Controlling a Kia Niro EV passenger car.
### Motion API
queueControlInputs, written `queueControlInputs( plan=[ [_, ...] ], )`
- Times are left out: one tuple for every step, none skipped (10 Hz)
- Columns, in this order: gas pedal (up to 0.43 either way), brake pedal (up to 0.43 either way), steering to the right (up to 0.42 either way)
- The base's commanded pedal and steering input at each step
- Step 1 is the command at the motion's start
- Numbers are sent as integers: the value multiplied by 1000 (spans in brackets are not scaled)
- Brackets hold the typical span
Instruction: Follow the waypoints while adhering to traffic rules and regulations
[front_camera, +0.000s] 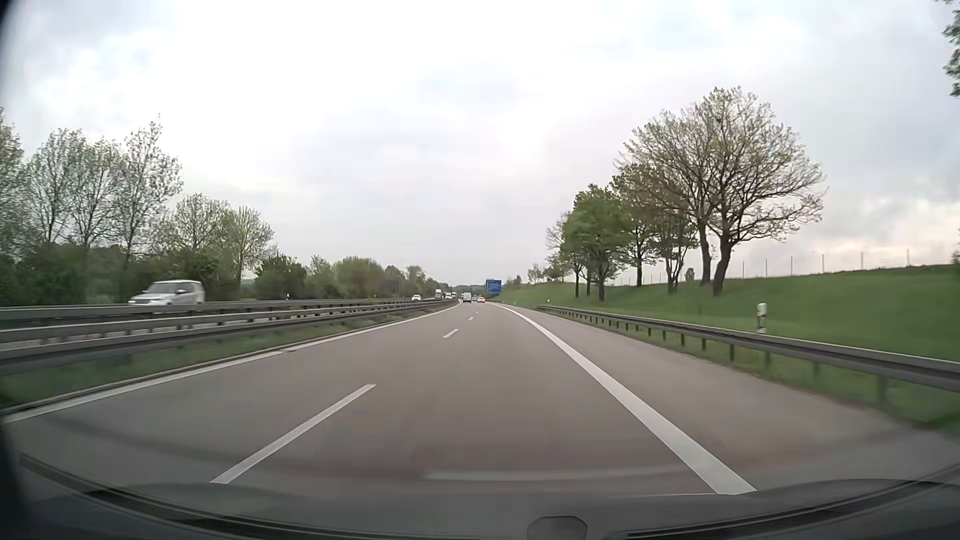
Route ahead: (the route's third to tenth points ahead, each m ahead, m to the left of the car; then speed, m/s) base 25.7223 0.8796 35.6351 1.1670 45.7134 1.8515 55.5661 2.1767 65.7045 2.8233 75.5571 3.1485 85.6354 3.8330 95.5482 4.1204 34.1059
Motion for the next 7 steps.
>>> queueControlInputs(
  plan=[
    [197, 0, -6],
    [228, 0, -6],
    [248, 0, -6],
    [248, 0, -6],
    [248, 0, -6],
    [248, 0, -6],
    [248, 0, -6]
  ],
)
